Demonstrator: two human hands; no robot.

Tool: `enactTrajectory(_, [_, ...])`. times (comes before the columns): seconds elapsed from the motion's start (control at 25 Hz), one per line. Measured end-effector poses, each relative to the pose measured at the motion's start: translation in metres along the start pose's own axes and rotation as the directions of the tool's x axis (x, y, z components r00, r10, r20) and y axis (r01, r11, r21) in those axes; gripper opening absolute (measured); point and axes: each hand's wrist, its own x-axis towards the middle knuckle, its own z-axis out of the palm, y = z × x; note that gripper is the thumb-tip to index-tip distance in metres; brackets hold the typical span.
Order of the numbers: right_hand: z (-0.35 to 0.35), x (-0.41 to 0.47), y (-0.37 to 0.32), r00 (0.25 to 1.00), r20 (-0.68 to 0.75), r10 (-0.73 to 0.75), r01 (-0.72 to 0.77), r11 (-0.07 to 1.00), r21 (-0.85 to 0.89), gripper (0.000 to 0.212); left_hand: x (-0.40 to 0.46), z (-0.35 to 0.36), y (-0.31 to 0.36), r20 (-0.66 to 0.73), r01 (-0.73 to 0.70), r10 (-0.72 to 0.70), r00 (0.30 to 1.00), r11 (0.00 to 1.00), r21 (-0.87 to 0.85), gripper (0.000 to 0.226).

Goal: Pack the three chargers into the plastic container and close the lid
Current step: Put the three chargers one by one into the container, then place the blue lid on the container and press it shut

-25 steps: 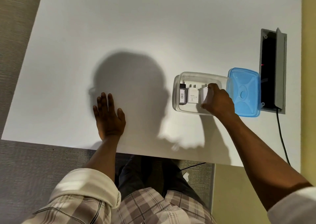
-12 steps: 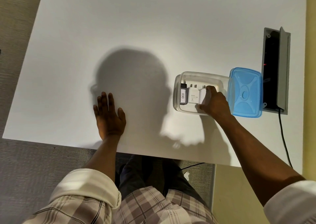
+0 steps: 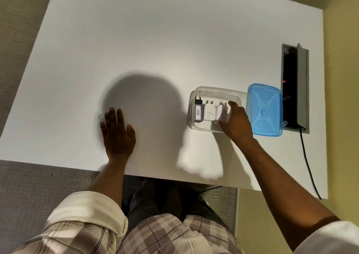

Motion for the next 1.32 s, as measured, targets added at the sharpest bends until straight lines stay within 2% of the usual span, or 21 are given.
enactTrajectory(0.16, [-0.01,-0.017,0.005,0.996,-0.064,-0.068,0.072,0.995,0.067,0.062,-0.012,-0.018,0.023,0.099,0.094,-0.085,0.991,0.992,-0.09,0.072])
enactTrajectory(0.28, [-0.023,-0.024,0.013,0.99,-0.115,-0.081,0.098,0.984,0.149,0.058,-0.026,-0.031,0.056,0.124,0.059,-0.043,0.991,0.99,-0.126,0.075])
enactTrajectory(0.36, [-0.032,-0.027,0.022,0.986,-0.147,-0.074,0.102,0.975,0.198,0.055,-0.026,-0.036,0.082,0.137,0.033,-0.012,0.99,0.987,-0.157,0.071])
enactTrajectory(0.44, [-0.042,-0.027,0.034,0.983,-0.177,-0.054,0.096,0.965,0.243,0.051,-0.017,-0.044,0.111,0.154,0.036,0.002,0.988,0.97,-0.242,0.058])
enactTrajectory(0.56, [-0.057,-0.023,0.048,0.979,-0.204,0.012,0.059,0.939,0.338,0.048,0.001,-0.063,0.151,0.028,-0.028,0.043,0.999,0.918,-0.396,0.031])
enactTrajectory(0.64, [-0.064,-0.02,0.054,0.975,-0.215,0.049,0.041,0.918,0.394,0.047,0.013,-0.074,0.174,-0.065,-0.069,0.045,0.997,0.895,-0.441,0.029])
enactTrajectory(0.76, [-0.074,-0.016,0.076,0.944,-0.325,0.057,0.088,0.906,0.414,0.041,0.028,-0.081,0.22,-0.055,-0.118,0.105,0.993,0.872,-0.475,0.028])
enactTrajectory(0.84, [-0.08,-0.011,0.099,0.935,-0.336,0.116,0.046,0.898,0.438,0.036,0.034,-0.077,0.258,-0.02,-0.175,0.19,0.982,0.852,-0.493,0.027])
enactTrajectory(1.0, [-0.083,-0.005,0.146,0.929,-0.266,0.257,-0.086,0.849,0.522,0.034,0.043,-0.066,0.328,0.082,-0.263,0.361,0.929,0.8,-0.539,0.026])
enactTrajectory(1.16, [-0.077,-0.003,0.186,0.895,-0.155,0.417,-0.241,0.748,0.618,0.036,0.051,-0.045,0.386,0.241,-0.235,0.425,0.873,0.797,-0.556,0.025])
enactTrajectory(1.24, [-0.072,-0.004,0.207,0.867,-0.065,0.494,-0.331,0.67,0.664,0.039,0.054,-0.032,0.409,0.301,-0.276,0.465,0.833,0.82,-0.502,0.025])
enactTrajectory(1.32, [-0.065,-0.005,0.222,0.826,0.069,0.559,-0.422,0.533,0.733,0.042,0.058,-0.018,0.426,0.335,-0.333,0.49,0.805,0.84,-0.429,0.021])
